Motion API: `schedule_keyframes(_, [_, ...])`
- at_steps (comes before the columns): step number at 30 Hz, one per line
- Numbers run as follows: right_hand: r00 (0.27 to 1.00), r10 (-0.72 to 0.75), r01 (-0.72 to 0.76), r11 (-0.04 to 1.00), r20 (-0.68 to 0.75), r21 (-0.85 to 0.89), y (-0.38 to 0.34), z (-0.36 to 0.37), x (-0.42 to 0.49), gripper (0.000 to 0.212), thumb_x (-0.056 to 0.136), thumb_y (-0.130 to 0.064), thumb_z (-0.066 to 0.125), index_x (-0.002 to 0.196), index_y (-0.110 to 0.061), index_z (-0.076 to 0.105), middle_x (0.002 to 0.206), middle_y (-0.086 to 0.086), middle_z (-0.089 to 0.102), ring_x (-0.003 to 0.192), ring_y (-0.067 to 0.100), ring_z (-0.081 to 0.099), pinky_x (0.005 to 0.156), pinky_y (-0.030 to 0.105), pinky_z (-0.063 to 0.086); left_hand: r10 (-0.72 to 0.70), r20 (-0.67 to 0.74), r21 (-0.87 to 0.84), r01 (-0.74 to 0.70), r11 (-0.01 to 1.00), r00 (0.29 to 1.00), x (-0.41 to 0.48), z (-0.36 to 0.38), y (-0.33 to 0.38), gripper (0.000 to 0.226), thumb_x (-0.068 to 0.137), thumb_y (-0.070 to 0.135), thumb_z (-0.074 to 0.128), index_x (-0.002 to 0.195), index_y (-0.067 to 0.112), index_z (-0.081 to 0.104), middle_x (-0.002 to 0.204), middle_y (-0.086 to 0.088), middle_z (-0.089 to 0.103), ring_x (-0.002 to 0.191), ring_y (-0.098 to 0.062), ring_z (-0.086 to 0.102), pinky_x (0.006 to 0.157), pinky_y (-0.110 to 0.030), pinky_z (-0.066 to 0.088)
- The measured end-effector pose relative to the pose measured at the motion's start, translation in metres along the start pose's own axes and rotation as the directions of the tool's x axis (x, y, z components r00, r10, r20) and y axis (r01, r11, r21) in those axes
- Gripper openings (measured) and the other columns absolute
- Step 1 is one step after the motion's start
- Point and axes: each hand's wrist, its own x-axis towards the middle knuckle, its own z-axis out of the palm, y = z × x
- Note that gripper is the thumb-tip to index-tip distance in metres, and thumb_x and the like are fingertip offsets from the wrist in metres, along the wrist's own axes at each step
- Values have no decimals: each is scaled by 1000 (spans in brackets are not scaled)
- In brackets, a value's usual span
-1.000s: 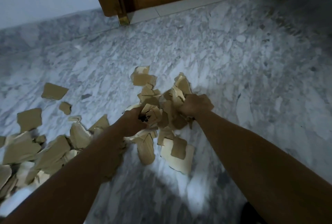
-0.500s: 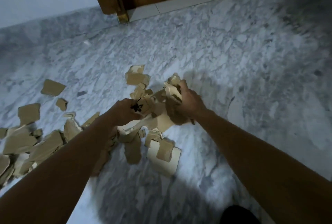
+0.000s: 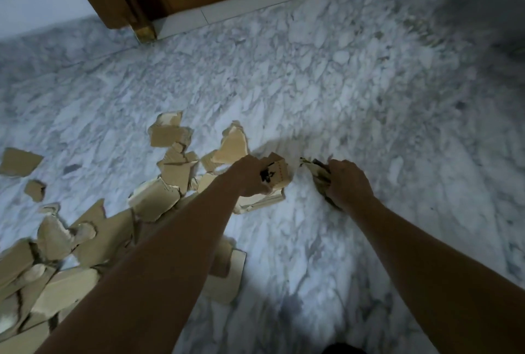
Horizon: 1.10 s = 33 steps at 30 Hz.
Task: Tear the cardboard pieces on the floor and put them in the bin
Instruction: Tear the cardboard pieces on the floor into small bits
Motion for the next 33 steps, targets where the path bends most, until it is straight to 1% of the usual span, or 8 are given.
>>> schedule_keyframes(5, [994, 98, -101, 994, 52, 52, 4, -7, 4, 26, 88, -30, 64, 103, -9, 63, 92, 8, 62, 83, 28, 63, 66, 30, 44, -113, -85, 106, 122, 987, 990, 7, 15, 5, 58, 75, 56, 71, 113, 14, 57, 107, -4, 53, 108, -25, 52, 86, -38, 47])
schedule_keyframes(10, [978, 174, -207, 887, 116, 414, -13, -45, 37, 44, 71, -33, 84, 98, -5, 65, 85, 7, 64, 81, 25, 66, 57, 25, 45, -78, -79, -194, 62, 979, 994, -14, 13, 15, 45, 77, 35, 79, 110, 8, 66, 95, -8, 66, 89, -23, 66, 67, -30, 46])
schedule_keyframes(13, [976, 108, -191, 835, 187, 516, -51, -69, 47, 49, 64, -41, 89, 92, -7, 67, 84, 8, 69, 72, 21, 68, 48, 22, 44, 9, 8, -280, -6, 960, 1000, -38, 7, -2, 73, 80, 34, 78, 145, 21, 46, 115, -4, 64, 105, -21, 62, 79, -29, 47])
schedule_keyframes(16, [939, 68, -239, 833, 337, 499, -103, -79, 53, 57, 61, -46, 90, 93, -10, 61, 86, 9, 67, 66, 22, 67, 40, 22, 46, -64, -126, -200, 38, 979, 990, -60, -19, -39, 91, 76, 48, 77, 150, 25, 29, 140, 0, 45, 125, -22, 48, 98, -36, 45])
schedule_keyframes(20, [896, 92, -328, 797, 435, 507, -158, -43, 63, 47, 69, -45, 86, 89, -8, 65, 79, 10, 70, 67, 23, 69, 53, 32, 55, -264, -17, -367, 240, 899, 964, -87, -45, -96, 75, 77, 38, 82, 139, 12, 48, 122, -1, 61, 114, -23, 59, 80, -24, 50])
schedule_keyframes(24, [942, 240, -317, 864, 234, 391, -194, 13, 66, 74, 82, -69, 53, 139, -22, 44, 132, 17, 49, 121, 39, 45, 99, 51, 42, -302, -3, -361, 281, 889, 953, -103, -78, -156, 45, 77, 45, 79, 110, 15, 71, 98, -4, 72, 88, -18, 69, 77, -32, 55])
schedule_keyframes(30, [929, 324, -366, 878, 180, 308, -211, 36, 87, 66, 85, -63, 59, 139, -27, 46, 130, 16, 44, 119, 39, 46, 101, 51, 41, -274, -96, -238, 245, 940, 957, -47, -121, -210, 51, 74, 38, 83, 113, 10, 67, 98, -5, 68, 92, -21, 66, 70, -23, 49])
schedule_keyframes(33, [949, 260, -304, 907, 181, 292, -208, 44, 91, 68, 82, -62, 61, 135, -20, 47, 129, 18, 44, 116, 39, 47, 93, 45, 41, -230, -94, -153, 214, 965, 969, -10, -118, -217, 80, 69, 46, 82, 134, 15, 49, 118, -4, 61, 111, -24, 60, 90, -38, 54])
